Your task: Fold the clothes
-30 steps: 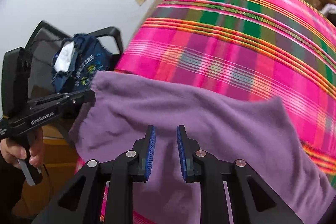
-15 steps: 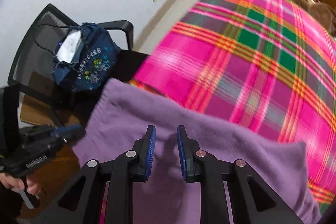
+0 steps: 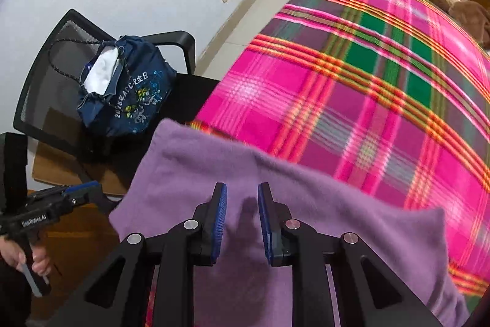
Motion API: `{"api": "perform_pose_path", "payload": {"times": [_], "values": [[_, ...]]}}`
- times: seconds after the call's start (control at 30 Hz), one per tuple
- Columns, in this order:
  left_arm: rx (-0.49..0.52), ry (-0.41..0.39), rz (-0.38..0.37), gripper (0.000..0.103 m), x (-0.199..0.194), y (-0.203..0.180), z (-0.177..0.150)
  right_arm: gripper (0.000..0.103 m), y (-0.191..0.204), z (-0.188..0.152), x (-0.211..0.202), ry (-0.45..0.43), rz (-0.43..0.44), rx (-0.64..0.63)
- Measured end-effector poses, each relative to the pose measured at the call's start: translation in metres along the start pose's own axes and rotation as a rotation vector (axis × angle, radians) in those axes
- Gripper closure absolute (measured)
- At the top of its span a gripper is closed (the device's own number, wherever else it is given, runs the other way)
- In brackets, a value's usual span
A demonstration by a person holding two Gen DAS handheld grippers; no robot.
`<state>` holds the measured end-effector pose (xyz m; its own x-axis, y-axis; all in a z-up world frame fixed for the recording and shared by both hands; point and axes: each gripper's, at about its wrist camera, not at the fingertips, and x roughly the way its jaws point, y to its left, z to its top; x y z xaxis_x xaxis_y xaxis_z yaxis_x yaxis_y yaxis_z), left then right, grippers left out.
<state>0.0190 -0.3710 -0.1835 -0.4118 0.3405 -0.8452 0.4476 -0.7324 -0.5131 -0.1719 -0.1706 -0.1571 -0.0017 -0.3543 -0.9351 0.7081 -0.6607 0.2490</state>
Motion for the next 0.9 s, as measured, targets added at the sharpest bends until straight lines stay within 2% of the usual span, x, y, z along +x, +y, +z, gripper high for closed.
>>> {"api": "perform_pose_path", "payload": {"times": [0.1,0.2,0.27,0.33,0.53,0.67,0.8,0.9], "values": [[-0.023,0.023,-0.046,0.07,0.004,-0.001,-0.014,0.081,-0.004,-0.013,-0.005,0.008,0.0,0.015],[-0.014,0.027,-0.051,0.068,0.007,-0.008,-0.02,0.081,-0.008,-0.025,-0.011,0.016,0.0,0.03],[0.009,0.017,-0.041,0.062,0.008,-0.016,-0.019,0.081,-0.011,-0.033,-0.013,0.022,0.0,0.04],[0.033,0.007,-0.028,0.062,0.01,-0.023,-0.017,0.081,-0.012,-0.034,-0.012,0.024,-0.002,0.045],[0.082,0.003,0.082,0.063,0.02,-0.033,-0.012,0.081,-0.012,-0.034,-0.014,0.02,-0.004,0.031],[0.114,-0.033,0.04,0.063,0.004,-0.039,-0.019,0.081,-0.011,-0.035,-0.018,0.011,-0.009,0.023],[0.085,0.017,0.039,0.063,0.012,-0.033,-0.028,0.081,-0.013,-0.038,-0.02,0.013,0.013,0.006],[0.051,0.033,0.01,0.063,0.019,-0.032,-0.029,0.081,-0.013,-0.042,-0.02,0.022,0.013,0.0]]}}
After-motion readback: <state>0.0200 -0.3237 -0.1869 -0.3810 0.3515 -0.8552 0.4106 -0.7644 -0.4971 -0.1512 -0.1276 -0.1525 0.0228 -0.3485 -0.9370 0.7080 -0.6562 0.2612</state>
